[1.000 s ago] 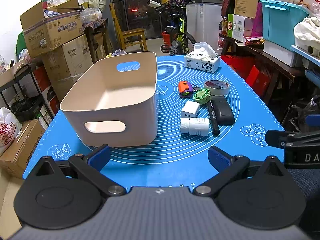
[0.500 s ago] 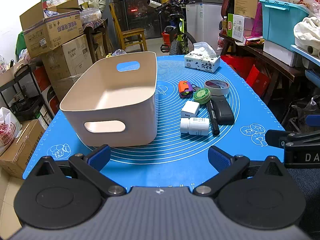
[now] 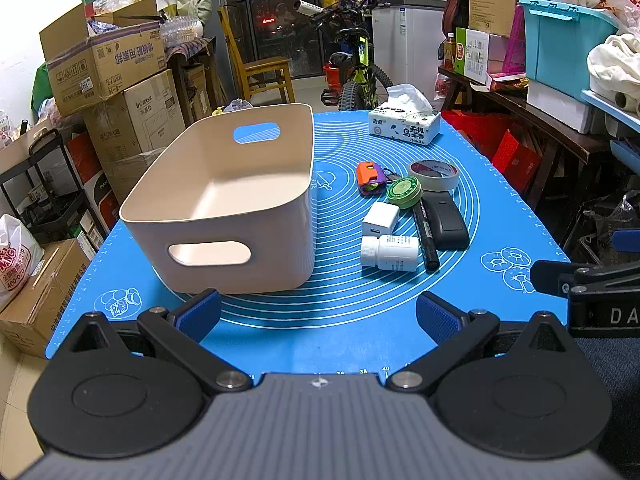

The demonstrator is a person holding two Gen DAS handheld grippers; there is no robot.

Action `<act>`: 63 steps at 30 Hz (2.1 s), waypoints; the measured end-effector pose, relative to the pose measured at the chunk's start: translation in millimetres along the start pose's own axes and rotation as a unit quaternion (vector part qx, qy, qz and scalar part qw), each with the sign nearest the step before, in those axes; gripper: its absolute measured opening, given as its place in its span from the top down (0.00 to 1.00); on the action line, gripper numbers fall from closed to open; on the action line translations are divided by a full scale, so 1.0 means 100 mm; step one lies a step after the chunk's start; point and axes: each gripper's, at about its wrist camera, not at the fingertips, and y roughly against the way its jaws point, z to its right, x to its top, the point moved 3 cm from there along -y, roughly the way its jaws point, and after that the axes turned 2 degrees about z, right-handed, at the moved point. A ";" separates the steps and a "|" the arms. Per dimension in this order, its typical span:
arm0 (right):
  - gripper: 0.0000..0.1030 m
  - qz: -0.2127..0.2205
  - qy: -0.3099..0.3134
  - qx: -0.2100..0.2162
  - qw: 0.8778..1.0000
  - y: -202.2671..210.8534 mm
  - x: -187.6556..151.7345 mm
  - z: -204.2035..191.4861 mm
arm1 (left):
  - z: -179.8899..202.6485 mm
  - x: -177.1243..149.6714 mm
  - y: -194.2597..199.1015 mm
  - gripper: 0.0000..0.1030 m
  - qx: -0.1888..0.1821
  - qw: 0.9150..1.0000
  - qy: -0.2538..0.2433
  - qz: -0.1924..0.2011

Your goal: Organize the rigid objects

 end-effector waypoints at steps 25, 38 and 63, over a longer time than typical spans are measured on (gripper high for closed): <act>0.02 0.000 -0.038 0.002 0.999 0.01 0.15 0.04 | -0.19 0.47 0.12 0.01 0.023 0.999 -0.029 0.034; 0.02 0.037 -0.048 0.002 0.998 -0.04 0.73 0.10 | -0.57 1.10 -0.03 0.01 0.029 0.998 -0.042 0.042; 0.02 0.003 -0.045 -0.030 0.999 -1.46 1.22 0.23 | -1.60 1.33 -1.35 0.01 0.057 0.998 -0.007 -0.020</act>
